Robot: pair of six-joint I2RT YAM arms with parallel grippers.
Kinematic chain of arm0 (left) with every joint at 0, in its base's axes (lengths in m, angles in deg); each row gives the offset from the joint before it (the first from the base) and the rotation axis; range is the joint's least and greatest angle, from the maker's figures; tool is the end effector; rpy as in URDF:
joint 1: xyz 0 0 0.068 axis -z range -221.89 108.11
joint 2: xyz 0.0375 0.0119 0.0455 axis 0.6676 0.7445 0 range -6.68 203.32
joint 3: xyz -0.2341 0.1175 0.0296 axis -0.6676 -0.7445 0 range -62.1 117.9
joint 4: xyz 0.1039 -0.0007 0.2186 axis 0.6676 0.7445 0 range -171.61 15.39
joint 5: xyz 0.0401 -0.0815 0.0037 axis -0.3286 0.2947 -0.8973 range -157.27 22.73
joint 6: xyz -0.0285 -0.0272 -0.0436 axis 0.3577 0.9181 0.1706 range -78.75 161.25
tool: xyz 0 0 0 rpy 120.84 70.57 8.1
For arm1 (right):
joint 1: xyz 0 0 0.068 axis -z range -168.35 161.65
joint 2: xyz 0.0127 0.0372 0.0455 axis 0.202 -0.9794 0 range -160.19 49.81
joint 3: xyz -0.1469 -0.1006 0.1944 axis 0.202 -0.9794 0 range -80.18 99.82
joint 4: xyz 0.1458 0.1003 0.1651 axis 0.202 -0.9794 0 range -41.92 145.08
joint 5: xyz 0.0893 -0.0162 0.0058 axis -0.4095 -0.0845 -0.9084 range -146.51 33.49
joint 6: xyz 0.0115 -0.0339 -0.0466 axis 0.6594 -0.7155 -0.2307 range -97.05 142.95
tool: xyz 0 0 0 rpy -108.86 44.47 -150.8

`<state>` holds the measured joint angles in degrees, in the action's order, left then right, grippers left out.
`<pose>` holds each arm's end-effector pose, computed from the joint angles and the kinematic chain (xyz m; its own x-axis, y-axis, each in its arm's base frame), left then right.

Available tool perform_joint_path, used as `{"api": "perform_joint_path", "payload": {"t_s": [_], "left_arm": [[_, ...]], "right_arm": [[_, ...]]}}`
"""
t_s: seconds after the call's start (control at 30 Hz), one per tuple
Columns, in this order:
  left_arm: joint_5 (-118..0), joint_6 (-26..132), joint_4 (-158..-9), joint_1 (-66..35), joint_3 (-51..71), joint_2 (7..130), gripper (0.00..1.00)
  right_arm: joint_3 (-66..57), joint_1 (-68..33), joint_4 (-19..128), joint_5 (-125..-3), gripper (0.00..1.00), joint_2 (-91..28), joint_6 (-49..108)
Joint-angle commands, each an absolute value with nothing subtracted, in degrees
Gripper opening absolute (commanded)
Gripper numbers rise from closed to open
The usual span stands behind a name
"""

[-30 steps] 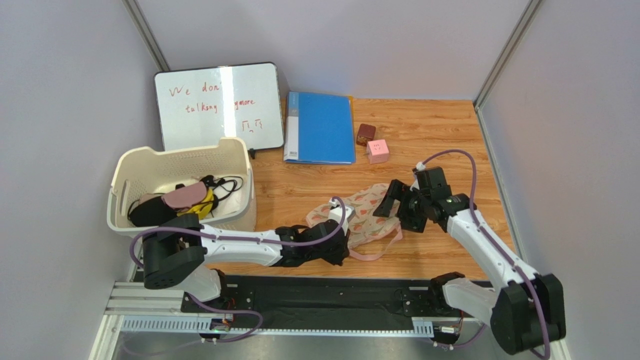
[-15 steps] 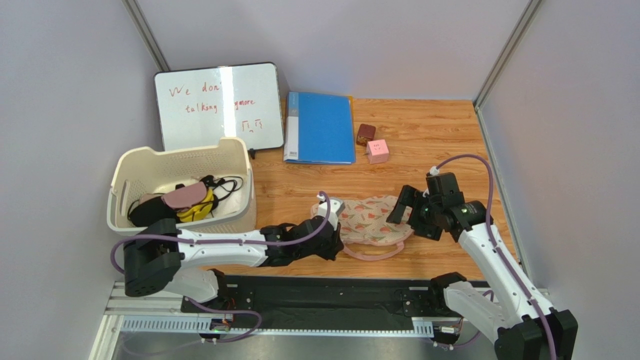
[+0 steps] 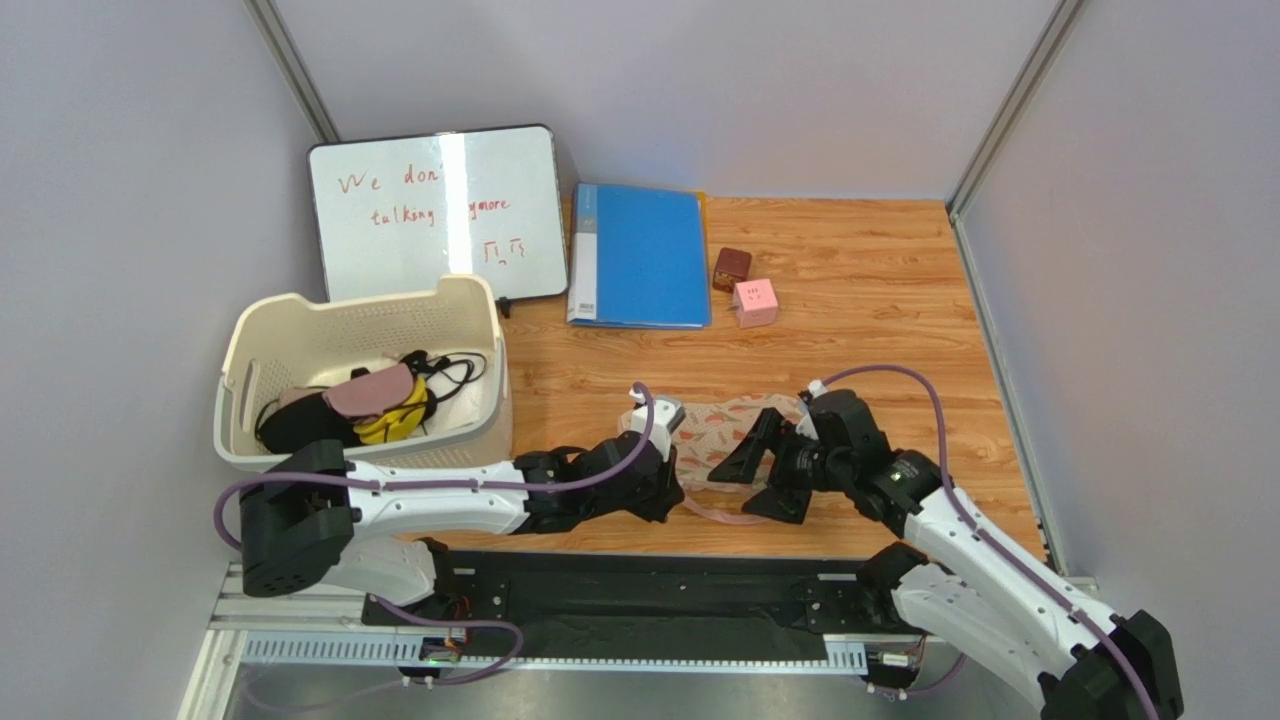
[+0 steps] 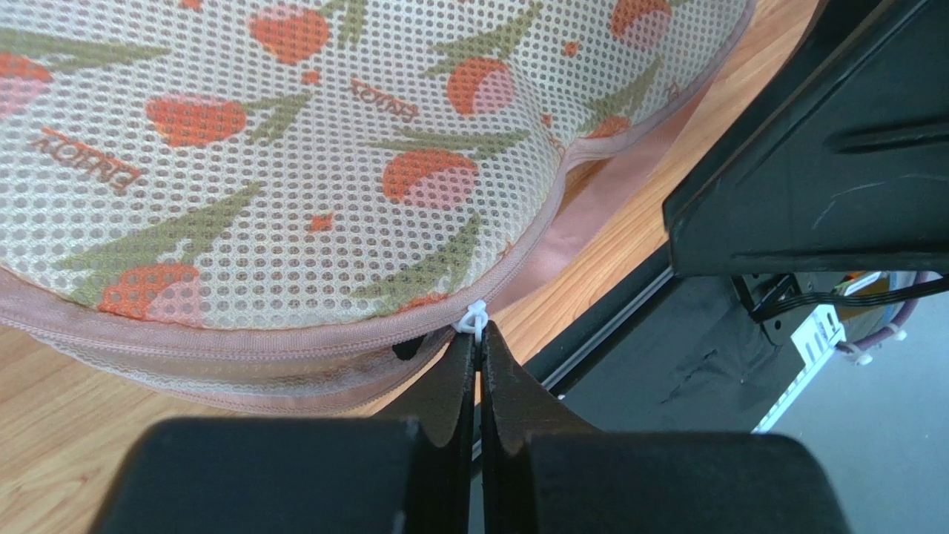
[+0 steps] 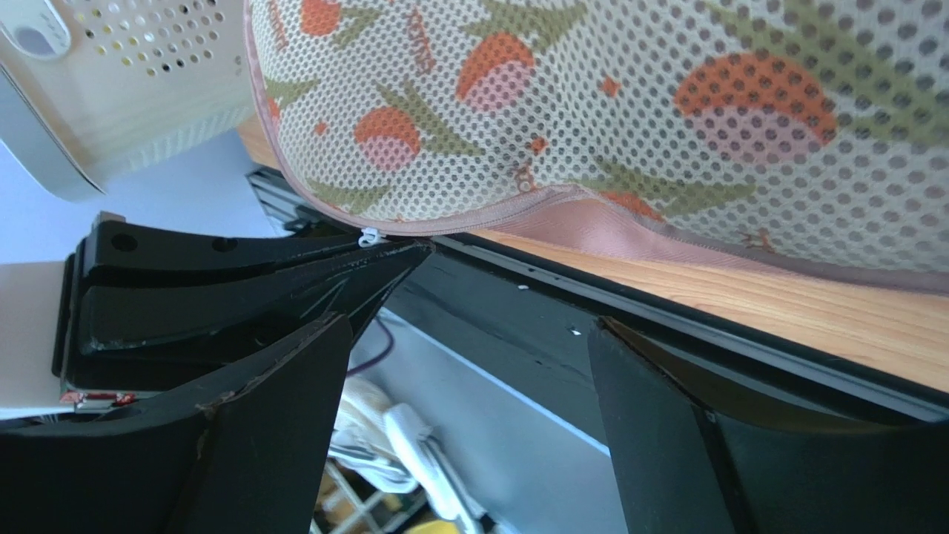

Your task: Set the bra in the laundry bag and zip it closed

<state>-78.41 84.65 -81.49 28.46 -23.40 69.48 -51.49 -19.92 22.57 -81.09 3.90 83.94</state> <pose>0.0971 -0.2470 0.2013 -0.7485 0.0916 -0.6568 0.4930 0.7393 -0.4588 0.1166 0.0923 0.2012 -0.9320 0.3606 -0.0358 0.2266 0.6569 0.7191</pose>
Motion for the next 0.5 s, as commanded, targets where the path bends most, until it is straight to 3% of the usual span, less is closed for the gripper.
{"api": "perform_joint_path", "payload": {"t_s": [0.0,0.23,0.33,0.47], "left_arm": [[-77.11,84.93,-83.98,28.60,-21.14,69.88,0.00],[-77.64,85.90,-84.51,30.89,-20.70,70.49,0.00],[-77.46,85.90,-84.51,31.77,-19.91,71.63,0.00],[-77.55,86.51,-84.68,32.12,-19.99,71.99,0.00]], "right_arm": [[-56.61,-22.01,34.06,-77.69,0.83,6.40,98.88],[-57.06,-22.18,40.56,-77.24,0.77,-0.01,99.68],[-56.88,-22.18,41.10,-76.64,0.56,-2.39,98.54],[-57.15,-22.10,41.36,-77.07,0.49,-3.71,97.66]]}}
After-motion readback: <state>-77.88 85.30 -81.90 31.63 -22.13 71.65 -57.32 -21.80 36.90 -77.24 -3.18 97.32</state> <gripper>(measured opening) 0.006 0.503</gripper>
